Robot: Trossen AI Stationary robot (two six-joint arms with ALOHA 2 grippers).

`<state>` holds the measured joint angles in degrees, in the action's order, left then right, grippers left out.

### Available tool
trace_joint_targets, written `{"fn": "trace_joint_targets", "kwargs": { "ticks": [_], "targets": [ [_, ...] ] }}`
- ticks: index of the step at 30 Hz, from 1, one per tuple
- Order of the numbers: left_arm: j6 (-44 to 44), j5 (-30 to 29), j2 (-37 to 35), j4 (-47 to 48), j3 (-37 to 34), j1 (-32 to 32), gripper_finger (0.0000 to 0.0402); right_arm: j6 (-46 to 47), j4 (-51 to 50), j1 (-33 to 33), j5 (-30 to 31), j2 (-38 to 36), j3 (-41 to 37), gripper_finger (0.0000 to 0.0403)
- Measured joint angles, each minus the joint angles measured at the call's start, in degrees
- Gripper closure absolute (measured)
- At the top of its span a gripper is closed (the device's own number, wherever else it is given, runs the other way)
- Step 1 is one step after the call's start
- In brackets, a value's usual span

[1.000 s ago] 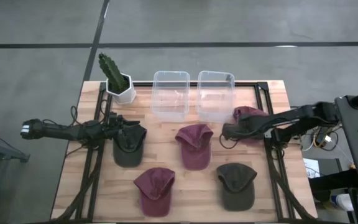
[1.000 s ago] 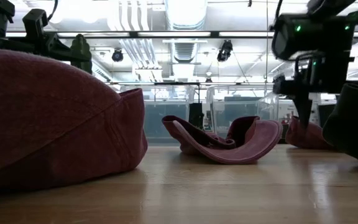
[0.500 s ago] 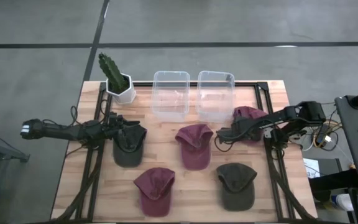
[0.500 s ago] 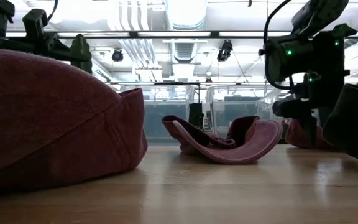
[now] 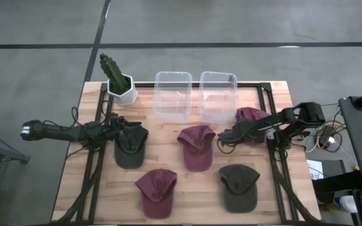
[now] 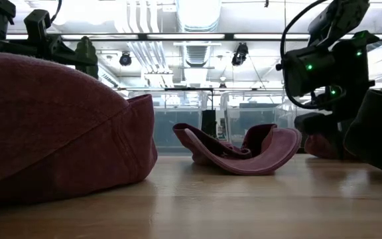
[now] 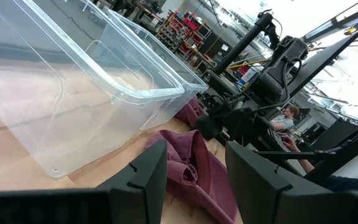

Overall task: Pick & Place hat
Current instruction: Put the right red cap into the right transparent bin

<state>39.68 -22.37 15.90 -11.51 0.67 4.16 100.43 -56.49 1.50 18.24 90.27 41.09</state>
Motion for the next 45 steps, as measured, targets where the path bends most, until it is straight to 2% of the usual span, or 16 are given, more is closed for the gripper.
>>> {"fn": "trace_joint_targets", "kwargs": {
  "ticks": [8, 20, 25, 33, 45],
  "targets": [
    [0.00, 0.00, 0.00, 0.00, 0.00, 0.00, 0.0246, 0.08, 0.11, 0.00, 0.09, 0.53, 0.46, 0.0196],
    [0.00, 0.00, 0.00, 0.00, 0.00, -0.01, 0.0246, 3.56, -1.07, -0.04, -1.27, 0.46, 0.36, 0.0312],
    [0.00, 0.00, 0.00, 0.00, 0.00, 0.00, 0.0246, 4.19, -2.52, -0.04, -1.57, 0.05, 1.00, 0.0348],
    [-0.02, 0.00, 0.00, 0.00, 0.00, 0.00, 0.0246, 4.45, -5.51, 0.00, -1.95, -0.76, 2.35, 0.0373],
    [-0.01, -0.01, 0.00, 0.00, 0.00, -0.01, 0.0246, 4.49, -5.62, 0.00, -1.84, -0.80, 2.37, 0.0375]
  ]
}}
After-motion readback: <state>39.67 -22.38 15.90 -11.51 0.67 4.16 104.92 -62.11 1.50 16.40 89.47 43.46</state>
